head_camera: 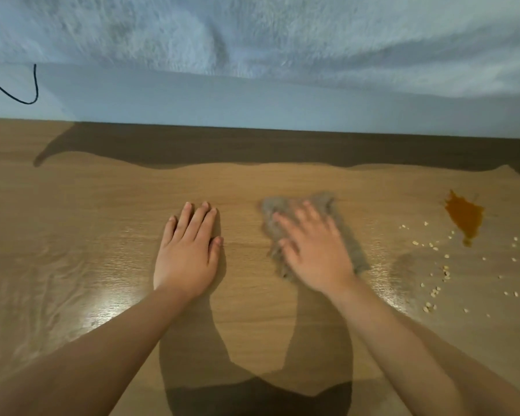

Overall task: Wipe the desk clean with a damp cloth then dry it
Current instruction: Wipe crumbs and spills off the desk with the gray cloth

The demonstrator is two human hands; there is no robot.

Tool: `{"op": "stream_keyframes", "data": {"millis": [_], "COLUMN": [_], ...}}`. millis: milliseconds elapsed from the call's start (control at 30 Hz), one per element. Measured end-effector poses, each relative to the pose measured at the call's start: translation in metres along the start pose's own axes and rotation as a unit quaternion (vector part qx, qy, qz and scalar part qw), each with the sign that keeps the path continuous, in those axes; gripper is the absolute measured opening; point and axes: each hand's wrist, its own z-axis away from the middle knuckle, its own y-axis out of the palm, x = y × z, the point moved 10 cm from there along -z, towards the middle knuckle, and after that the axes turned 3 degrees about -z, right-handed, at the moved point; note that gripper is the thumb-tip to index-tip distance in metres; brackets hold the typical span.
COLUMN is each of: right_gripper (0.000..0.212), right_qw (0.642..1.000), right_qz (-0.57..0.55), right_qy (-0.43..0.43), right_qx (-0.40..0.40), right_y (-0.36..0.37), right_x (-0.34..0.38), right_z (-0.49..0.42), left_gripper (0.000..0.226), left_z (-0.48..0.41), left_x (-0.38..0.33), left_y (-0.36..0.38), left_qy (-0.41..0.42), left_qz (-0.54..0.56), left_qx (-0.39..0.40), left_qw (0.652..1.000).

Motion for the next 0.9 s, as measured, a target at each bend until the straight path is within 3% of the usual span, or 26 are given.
{"op": "stream_keyframes", "data": {"millis": [100, 167, 233, 333, 500, 567, 667, 733, 800, 833, 900], "right_gripper": [0.052, 0.054, 0.055, 0.051, 0.046, 0.045, 0.048, 0.051, 0.053, 0.055, 0.056], "right_qw": [0.971, 0.948, 0.961, 0.994, 0.999, 0.999, 0.985, 0.960, 0.934, 0.935, 0.969], "right_qz": [-0.021, -0.027, -0.026, -0.044, -0.048, -0.037, -0.013, -0.025, -0.055, -0.054, -0.042], "right_qy": [0.230, 0.312, 0.271, 0.093, -0.026, 0.007, 0.151, 0.268, 0.344, 0.342, 0.241], "right_qx": [-0.054, -0.062, -0.052, -0.032, -0.001, -0.040, -0.078, -0.076, -0.076, -0.073, -0.046], "right_y": [-0.019, -0.019, -0.013, -0.007, -0.010, -0.022, -0.039, -0.045, -0.040, -0.034, -0.017], "right_x": [-0.083, -0.078, -0.031, 0.052, 0.062, 0.026, -0.070, -0.128, -0.137, -0.118, -0.051], "right_z": [-0.010, -0.016, -0.043, -0.099, -0.150, -0.148, -0.115, -0.076, -0.046, -0.040, -0.039], "left_gripper": [0.068, 0.067, 0.065, 0.059, 0.055, 0.056, 0.057, 0.058, 0.058, 0.059, 0.059], "left_z": [0.000, 0.000, 0.000, 0.001, -0.001, 0.000, 0.000, 0.001, 0.001, 0.001, 0.001], "left_x": [-0.002, -0.001, -0.001, -0.003, -0.001, -0.003, -0.004, -0.005, -0.005, -0.006, -0.006], "left_y": [0.001, 0.001, 0.000, 0.000, -0.001, 0.000, 0.000, 0.000, 0.000, 0.000, 0.000], "left_qy": [0.003, 0.002, 0.004, 0.010, 0.018, 0.015, 0.002, -0.003, -0.003, -0.003, -0.001], "left_qz": [-0.018, -0.020, -0.022, -0.026, -0.043, -0.043, -0.033, -0.030, -0.033, -0.034, -0.029], "left_qx": [0.009, 0.011, 0.008, 0.005, -0.011, -0.011, -0.014, -0.017, -0.017, -0.017, -0.017], "left_qw": [1.000, 1.000, 1.000, 1.000, 0.999, 0.999, 0.999, 0.999, 0.999, 0.999, 0.999]}}
